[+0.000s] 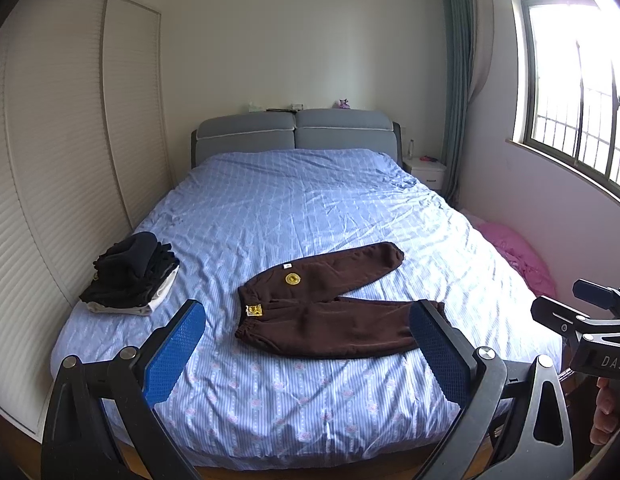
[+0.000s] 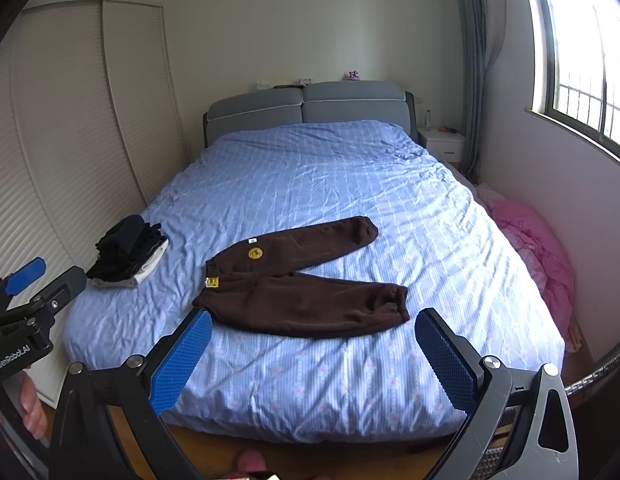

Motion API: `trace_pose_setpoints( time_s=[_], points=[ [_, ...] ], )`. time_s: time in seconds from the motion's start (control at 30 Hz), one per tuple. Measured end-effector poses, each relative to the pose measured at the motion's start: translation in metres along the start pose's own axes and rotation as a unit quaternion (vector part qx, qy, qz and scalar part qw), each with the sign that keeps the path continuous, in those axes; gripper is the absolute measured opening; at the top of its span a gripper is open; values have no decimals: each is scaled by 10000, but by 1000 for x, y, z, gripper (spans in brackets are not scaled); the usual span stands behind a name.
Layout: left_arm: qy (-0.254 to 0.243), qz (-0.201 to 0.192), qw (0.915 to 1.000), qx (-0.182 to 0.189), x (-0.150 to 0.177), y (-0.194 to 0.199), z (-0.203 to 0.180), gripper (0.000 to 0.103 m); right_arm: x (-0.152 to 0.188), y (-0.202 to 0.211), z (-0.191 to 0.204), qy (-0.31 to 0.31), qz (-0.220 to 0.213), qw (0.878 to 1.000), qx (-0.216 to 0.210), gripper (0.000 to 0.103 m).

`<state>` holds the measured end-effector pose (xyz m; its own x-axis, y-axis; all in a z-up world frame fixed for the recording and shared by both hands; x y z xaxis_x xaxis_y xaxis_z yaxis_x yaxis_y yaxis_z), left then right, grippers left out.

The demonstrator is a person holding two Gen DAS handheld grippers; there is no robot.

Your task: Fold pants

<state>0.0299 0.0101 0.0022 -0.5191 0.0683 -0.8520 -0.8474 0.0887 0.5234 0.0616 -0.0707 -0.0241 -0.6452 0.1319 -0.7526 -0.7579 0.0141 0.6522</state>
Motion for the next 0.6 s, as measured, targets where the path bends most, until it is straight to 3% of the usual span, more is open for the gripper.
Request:
trace_pose_setpoints(
  time_s=[0.6],
  points=[
    [24,56,10000,-52,2,-3,3,103,3,-1,2,24,-16,10000,-19,102]
  ],
)
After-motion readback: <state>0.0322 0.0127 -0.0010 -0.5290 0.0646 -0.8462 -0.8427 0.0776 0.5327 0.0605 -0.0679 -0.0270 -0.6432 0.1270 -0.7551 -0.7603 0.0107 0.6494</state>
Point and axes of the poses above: each gripper's, at about its wrist camera, not at the fingertips, and y roughly against the way its jaws point, z to its left, x to its underside, the point moved 9 cm from there along -y, roughly the way its jaws point
